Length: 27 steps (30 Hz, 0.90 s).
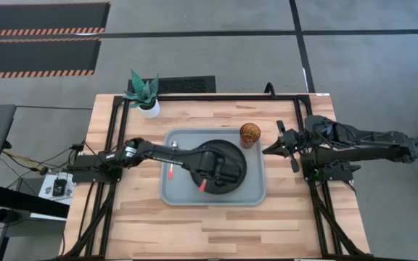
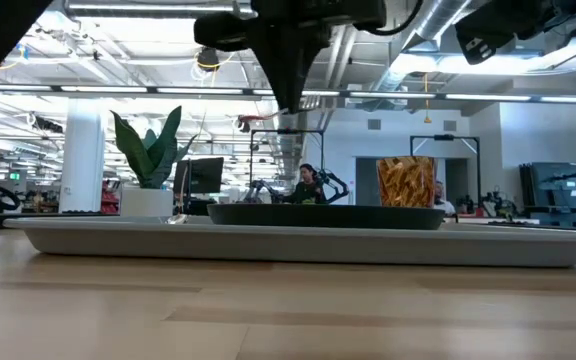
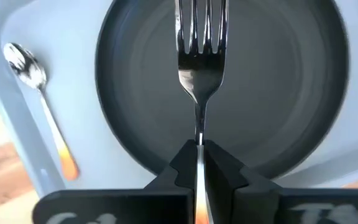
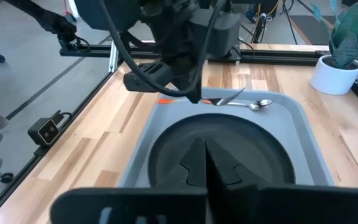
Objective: Pick and place plate/cup/fork/spoon on tray
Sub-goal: Put the orange fork on the gray tray to the right of the orange spoon
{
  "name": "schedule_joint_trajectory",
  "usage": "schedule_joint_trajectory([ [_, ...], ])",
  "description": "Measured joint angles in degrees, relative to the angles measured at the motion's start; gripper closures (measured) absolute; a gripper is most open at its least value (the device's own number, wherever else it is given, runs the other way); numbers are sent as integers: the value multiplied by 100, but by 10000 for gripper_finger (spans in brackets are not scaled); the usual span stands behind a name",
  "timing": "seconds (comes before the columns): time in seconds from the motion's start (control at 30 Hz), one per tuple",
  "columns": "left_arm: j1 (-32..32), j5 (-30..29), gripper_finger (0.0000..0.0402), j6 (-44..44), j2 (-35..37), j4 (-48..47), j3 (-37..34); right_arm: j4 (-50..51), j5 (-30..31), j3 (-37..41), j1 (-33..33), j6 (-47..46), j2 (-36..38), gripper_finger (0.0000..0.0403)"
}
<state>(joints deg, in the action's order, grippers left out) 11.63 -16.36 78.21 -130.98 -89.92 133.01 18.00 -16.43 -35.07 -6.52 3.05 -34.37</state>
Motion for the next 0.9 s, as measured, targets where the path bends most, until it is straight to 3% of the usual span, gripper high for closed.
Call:
schedule_joint_trajectory([
  [0.37, -100, 6, 401, -597, 0, -10, -4, -3, 2, 0, -2, 46, 0, 397],
  [0.9, 72, -323, 401, -321, 2, 274, -4, -5, -17, 0, -692, 228, 1, 397],
])
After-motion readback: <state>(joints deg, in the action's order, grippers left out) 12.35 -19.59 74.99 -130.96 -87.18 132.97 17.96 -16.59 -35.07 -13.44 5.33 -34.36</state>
